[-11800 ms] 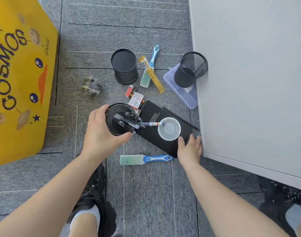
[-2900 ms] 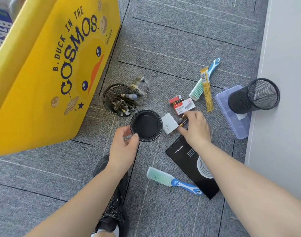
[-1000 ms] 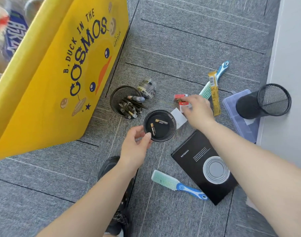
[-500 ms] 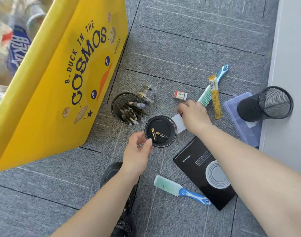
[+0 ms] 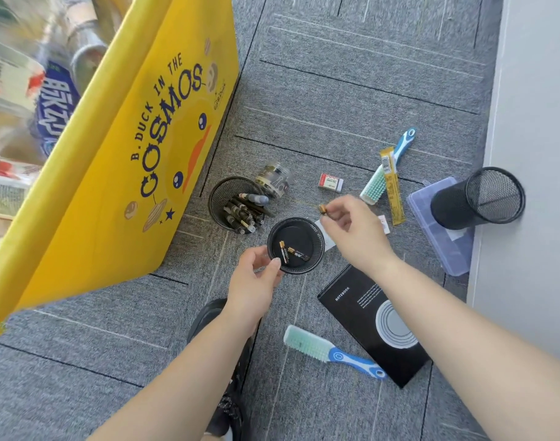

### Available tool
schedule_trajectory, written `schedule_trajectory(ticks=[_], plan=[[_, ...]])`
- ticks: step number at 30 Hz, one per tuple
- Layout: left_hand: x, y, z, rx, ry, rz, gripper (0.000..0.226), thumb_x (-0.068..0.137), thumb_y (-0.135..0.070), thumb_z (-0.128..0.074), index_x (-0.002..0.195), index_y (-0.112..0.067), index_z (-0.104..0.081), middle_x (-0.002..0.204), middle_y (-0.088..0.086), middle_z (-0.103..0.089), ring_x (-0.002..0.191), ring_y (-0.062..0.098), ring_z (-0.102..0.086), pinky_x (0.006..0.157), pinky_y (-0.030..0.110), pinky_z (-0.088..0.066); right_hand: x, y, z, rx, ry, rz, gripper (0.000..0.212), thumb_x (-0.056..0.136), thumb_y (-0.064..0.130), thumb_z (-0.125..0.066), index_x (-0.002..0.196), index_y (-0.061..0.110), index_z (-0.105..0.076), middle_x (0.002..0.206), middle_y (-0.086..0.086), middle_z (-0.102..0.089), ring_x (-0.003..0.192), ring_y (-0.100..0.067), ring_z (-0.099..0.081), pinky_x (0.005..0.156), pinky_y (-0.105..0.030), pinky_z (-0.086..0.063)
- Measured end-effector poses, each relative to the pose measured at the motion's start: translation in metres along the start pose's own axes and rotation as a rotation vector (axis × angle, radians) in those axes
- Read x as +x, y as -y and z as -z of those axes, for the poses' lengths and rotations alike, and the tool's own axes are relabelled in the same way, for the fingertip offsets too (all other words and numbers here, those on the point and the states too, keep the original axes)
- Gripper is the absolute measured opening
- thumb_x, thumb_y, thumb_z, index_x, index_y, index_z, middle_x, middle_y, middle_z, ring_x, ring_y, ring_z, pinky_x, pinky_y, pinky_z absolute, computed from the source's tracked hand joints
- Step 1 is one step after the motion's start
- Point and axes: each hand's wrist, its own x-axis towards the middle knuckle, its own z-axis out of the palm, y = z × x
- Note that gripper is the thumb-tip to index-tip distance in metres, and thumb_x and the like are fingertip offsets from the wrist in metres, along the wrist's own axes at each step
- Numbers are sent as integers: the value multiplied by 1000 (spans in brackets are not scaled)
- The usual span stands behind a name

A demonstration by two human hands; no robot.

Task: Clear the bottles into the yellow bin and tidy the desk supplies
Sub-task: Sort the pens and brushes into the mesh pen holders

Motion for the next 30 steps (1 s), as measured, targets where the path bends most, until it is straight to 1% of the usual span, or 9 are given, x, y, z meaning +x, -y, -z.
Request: schedule_trajectory(ticks=[4, 8, 10, 13, 15, 19, 21, 24, 30], plan=[[0, -3, -1, 11, -3, -29, 19, 94, -14, -56, 99, -31, -50, 99, -5, -55, 82, 16, -65, 83, 30, -53, -15, 6, -4, -34, 160, 40, 12, 85, 20, -68, 96, 21, -64, 90, 4, -54, 76, -6, -53, 72, -6, -38], [0, -2, -2, -20, -2, -32, 23, 93, -15, -56, 94, -37, -49, 99, -5, -54, 85, 17, -64, 85, 30, -51, -2, -8, 3, -12, 41, -57, 5, 91, 21, -60, 96, 22, -62, 96, 1, -57, 80, -6, -52, 81, -23, -44], [0, -2, -2, -35, 2, -24, 20, 94, -15, -56, 101, -32, -49, 99, -5, -53, 86, 17, -64, 87, 31, -51, 7, -22, 8, -190, 5, -108, 18, 90, 23, -60, 108, 21, -61, 112, -2, -56, 98, -14, -54, 93, -34, -44], [2, -1, -3, -38, 2, -18, 21, 94, -16, -56, 109, -29, -47, 99, -6, -53, 89, 18, -65, 87, 30, -51, 15, -45, 16, -582, 109, -137, 55, 86, 26, -65, 137, 23, -45, 143, -2, -41, 132, -25, -35, 107, -41, -32], [4, -1, -3, -49, 5, -14, 22, 94, -16, -56, 112, -27, -49, 101, -5, -54, 89, 16, -65, 85, 27, -51, 18, -56, 19, -716, 190, -126, 67, 84, 24, -67, 143, 25, -36, 148, 1, -35, 136, -24, -29, 109, -41, -29], [5, 2, -2, -78, 16, -20, 23, 93, -15, -56, 97, -37, -50, 104, -4, -54, 86, 12, -65, 82, 25, -50, 19, -65, 18, -792, 154, -126, 56, 87, 19, -63, 139, 25, -43, 138, -2, -43, 128, -26, -38, 103, -40, -33], [5, 2, -2, -86, 16, -20, 23, 93, -15, -56, 97, -36, -50, 104, -5, -54, 85, 11, -65, 82, 24, -50, 16, -62, 17, -768, 87, -158, 50, 88, 28, -62, 135, 24, -45, 131, -5, -47, 122, -28, -42, 99, -40, -36], [6, 2, -2, -78, 10, -17, 22, 93, -14, -56, 109, -28, -49, 104, -3, -55, 85, 12, -65, 80, 23, -50, 11, -45, 18, -471, -59, -219, 47, 88, 38, -61, 129, 21, -48, 124, -6, -50, 113, -27, -49, 88, -37, -41], [5, 0, -3, -46, -10, -16, 23, 93, -14, -56, 113, -23, -50, 108, 2, -56, 92, 17, -64, 75, 18, -52, -11, 8, 17, -79, -126, -14, 35, 82, 29, -70, 113, 22, -56, 109, 0, -56, 91, -11, -59, 85, -27, -47]])
